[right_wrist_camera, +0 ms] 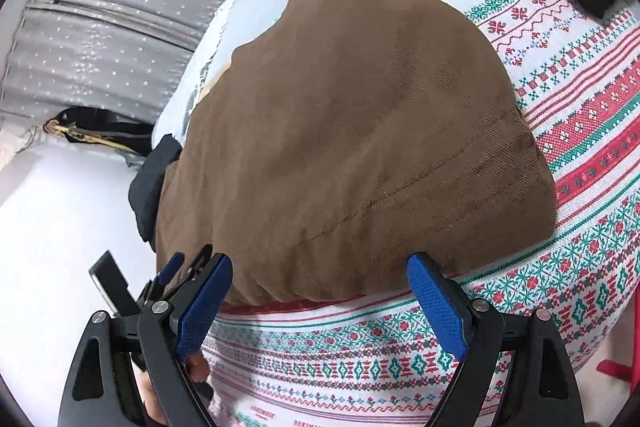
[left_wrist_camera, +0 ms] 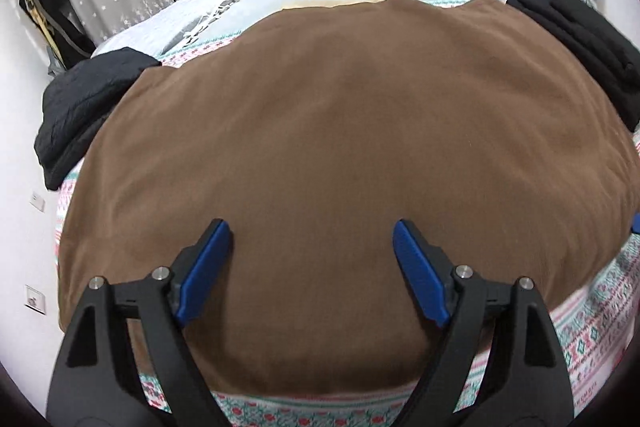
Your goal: Fold large clothes
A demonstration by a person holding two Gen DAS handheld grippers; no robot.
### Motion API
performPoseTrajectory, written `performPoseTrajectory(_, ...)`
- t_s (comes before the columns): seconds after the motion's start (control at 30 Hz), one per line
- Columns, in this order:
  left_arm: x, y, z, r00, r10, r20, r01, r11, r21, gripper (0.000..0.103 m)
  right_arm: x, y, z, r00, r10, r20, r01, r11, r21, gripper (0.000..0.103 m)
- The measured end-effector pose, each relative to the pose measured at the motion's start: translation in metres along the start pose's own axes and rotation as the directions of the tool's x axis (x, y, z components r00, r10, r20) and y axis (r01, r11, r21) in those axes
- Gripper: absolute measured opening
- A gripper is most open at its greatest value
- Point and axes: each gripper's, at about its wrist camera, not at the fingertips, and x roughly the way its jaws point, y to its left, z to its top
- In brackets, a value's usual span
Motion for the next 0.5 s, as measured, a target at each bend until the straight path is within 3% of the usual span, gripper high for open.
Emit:
performPoseTrajectory(0.2, 0.025, -0.004, 0.032, 0.994, -0.03, -0.101, 0.022, 0.996, -0.081, 0.084, 0.009, 0.011, 0.003, 1.0, -0.006, -0.022, 0.005, 1.0, -0.03, 0.092)
performPoseTrajectory(0.33, 0.053, -0.002, 0.064, 0.978, -0.072, -0.193, 0.046, 0.989, -0.137, 0.085, 0.016, 0.008, 0.002, 0.999, 0.003, -0.033, -0.003, 1.0, -0.001, 0.093)
performPoseTrajectory(0.4, 0.062, -0.008, 0.082, 0.978, -0.036, -0.208, 0.014, 0.994, -0.11, 0.085, 0.018, 0.01, 0.001, 0.999, -0.002, -0.036, 0.002, 1.0, -0.006, 0.094)
performPoseTrajectory(0.5, 0.073, -0.026, 0.114, 0.978, 0.089, -0.187, -0.093, 0.996, -0.013, 0.086, 0.02, 0.009, 0.003, 0.999, 0.003, -0.041, -0.003, 1.0, -0.011, 0.095)
